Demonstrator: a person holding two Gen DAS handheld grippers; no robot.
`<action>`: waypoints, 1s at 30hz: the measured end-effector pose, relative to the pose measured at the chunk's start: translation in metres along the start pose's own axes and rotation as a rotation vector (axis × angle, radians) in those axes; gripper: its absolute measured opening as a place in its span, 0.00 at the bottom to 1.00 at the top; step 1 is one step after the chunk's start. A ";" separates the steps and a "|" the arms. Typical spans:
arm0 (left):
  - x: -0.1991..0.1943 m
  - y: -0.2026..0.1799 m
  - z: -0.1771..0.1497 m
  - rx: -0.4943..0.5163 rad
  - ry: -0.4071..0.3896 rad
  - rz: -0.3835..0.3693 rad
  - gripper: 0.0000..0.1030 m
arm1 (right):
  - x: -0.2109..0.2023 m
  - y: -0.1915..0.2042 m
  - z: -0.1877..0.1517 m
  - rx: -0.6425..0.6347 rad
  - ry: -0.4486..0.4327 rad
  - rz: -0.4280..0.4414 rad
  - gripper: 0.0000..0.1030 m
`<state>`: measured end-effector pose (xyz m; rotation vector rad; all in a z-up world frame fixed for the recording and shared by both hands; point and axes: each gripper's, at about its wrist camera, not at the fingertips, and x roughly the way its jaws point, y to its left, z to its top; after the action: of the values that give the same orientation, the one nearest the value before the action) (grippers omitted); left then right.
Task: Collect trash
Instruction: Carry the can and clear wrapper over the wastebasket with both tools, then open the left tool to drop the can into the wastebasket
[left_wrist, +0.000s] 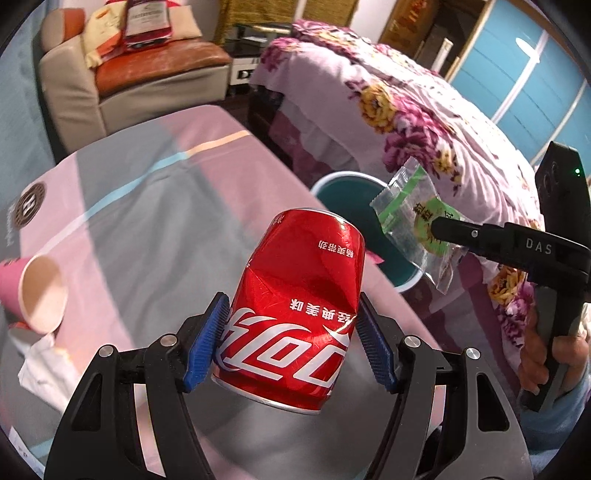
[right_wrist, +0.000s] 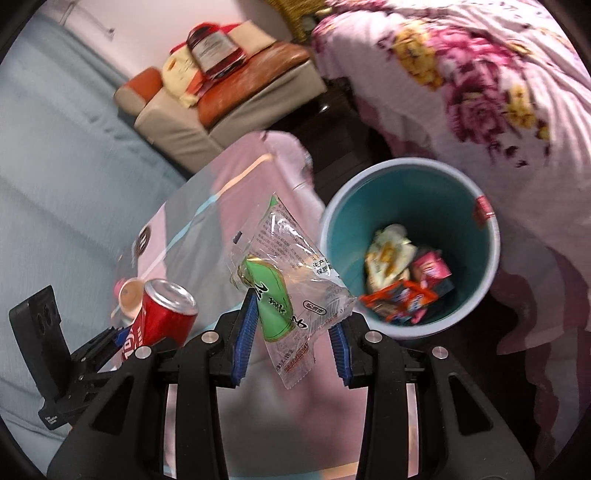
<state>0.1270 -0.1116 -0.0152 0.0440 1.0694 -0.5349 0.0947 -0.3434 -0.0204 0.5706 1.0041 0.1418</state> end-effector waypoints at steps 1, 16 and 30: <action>0.005 -0.007 0.005 0.008 0.004 -0.003 0.67 | -0.003 -0.008 0.002 0.012 -0.011 -0.008 0.34; 0.057 -0.070 0.050 0.085 0.051 -0.044 0.67 | -0.022 -0.085 0.025 0.106 -0.083 -0.097 0.34; 0.089 -0.094 0.071 0.118 0.079 -0.062 0.67 | -0.019 -0.106 0.038 0.123 -0.088 -0.133 0.34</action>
<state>0.1769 -0.2494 -0.0344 0.1370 1.1181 -0.6570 0.1001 -0.4550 -0.0451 0.6154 0.9662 -0.0631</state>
